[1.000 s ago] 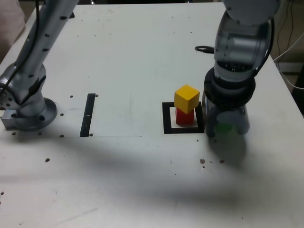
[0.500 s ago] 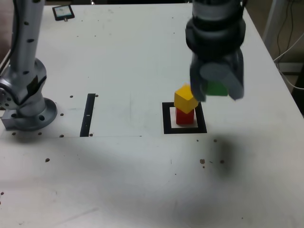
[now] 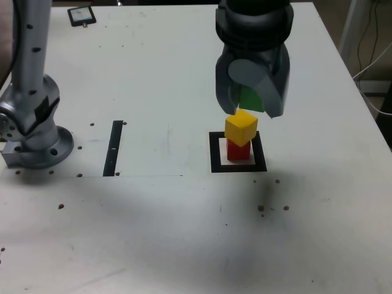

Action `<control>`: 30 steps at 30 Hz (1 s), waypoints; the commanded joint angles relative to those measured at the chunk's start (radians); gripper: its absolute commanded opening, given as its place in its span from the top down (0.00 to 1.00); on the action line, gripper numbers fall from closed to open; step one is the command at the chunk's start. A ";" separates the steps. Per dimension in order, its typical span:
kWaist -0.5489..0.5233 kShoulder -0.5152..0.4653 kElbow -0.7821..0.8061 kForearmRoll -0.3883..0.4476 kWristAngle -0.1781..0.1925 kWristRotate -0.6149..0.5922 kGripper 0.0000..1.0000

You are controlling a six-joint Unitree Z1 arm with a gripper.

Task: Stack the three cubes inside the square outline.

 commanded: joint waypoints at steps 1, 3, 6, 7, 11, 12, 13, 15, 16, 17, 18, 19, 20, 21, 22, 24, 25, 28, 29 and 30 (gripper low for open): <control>0.008 0.009 0.006 -0.001 -0.002 0.005 0.73; 0.017 0.017 0.017 -0.001 -0.003 0.009 0.73; 0.034 0.022 0.037 -0.001 -0.003 0.016 0.73; 0.038 0.023 0.043 -0.001 -0.003 0.017 0.73; 0.048 0.025 0.058 -0.003 -0.004 0.019 0.73; 0.048 0.025 0.060 -0.003 -0.005 0.019 0.73; 0.048 0.025 0.061 -0.004 -0.006 0.019 0.73; 0.048 0.027 0.061 -0.005 -0.009 0.019 0.73; 0.048 0.029 0.061 -0.006 -0.010 0.019 0.73; 0.048 0.031 0.061 -0.007 -0.010 0.019 0.73; 0.048 0.033 0.061 -0.007 -0.011 0.019 0.73; 0.048 0.035 0.061 -0.008 -0.011 0.019 0.73; 0.048 0.037 0.062 -0.009 -0.012 0.019 0.73; 0.049 0.038 0.063 -0.010 -0.014 0.019 0.73; 0.052 0.039 0.065 -0.012 -0.017 0.019 0.73; 0.057 0.040 0.070 -0.014 -0.021 0.019 0.72; 0.060 0.041 0.073 -0.015 -0.024 0.019 0.71; 0.069 0.045 0.084 -0.018 -0.028 0.019 0.67; 0.071 0.044 0.087 -0.020 -0.030 0.019 0.66; 0.072 0.043 0.090 -0.022 -0.032 0.019 0.66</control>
